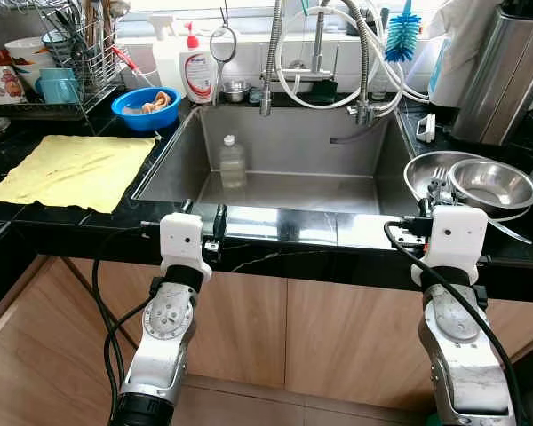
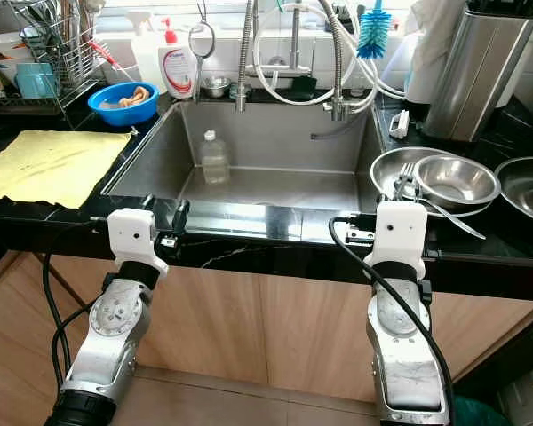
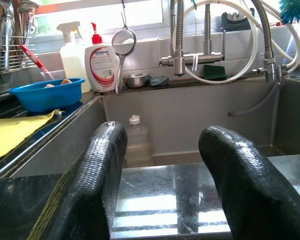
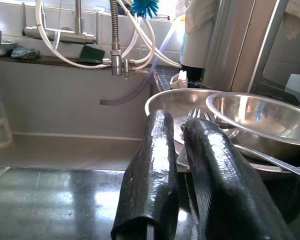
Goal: Kitchen organization
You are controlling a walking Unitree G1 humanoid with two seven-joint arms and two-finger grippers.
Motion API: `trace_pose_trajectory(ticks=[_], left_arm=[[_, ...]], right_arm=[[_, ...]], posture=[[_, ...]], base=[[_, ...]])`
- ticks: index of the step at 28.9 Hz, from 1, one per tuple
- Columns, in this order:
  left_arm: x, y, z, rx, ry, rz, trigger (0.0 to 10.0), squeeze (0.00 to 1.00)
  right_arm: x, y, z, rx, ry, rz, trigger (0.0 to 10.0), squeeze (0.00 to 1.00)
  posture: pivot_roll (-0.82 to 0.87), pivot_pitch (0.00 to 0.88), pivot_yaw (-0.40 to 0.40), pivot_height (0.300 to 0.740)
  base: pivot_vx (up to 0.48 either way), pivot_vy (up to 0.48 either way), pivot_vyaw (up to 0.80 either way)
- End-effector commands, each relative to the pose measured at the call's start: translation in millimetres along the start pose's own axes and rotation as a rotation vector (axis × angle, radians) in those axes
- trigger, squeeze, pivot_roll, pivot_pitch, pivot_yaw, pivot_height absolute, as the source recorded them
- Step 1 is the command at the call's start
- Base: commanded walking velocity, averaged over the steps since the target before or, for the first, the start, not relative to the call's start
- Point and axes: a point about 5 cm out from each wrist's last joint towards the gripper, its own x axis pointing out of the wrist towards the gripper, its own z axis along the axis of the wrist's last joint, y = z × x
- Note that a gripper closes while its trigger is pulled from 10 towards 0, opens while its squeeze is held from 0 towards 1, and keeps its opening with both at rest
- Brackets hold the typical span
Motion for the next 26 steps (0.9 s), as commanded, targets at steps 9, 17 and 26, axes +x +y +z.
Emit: trace_pose_trajectory(ticks=[9,17,26], left_arm=[[-2.7,0.4,-5,0.009,0.016,-0.002,10.0,0.00],[-2.7,0.8,-5,0.010,0.016,-0.001,10.0,0.00],[-2.5,0.5,-5,0.009,0.017,-0.004,10.0,0.00]], right_arm=[[-0.9,-0.1,4,0.008,-0.012,-0.010,10.0,0.08],[-1.8,3.1,-3,0.014,0.025,0.000,10.0,0.00],[-2.4,0.5,-7,0.028,0.047,-0.022,10.0,0.00]], posture=[[-0.15,0.000,0.042,0.740],[-0.15,0.000,0.042,0.740],[-0.15,0.000,0.043,0.740]], base=[[0.000,0.000,0.00],[0.000,0.000,0.00],[0.000,0.000,0.00]])
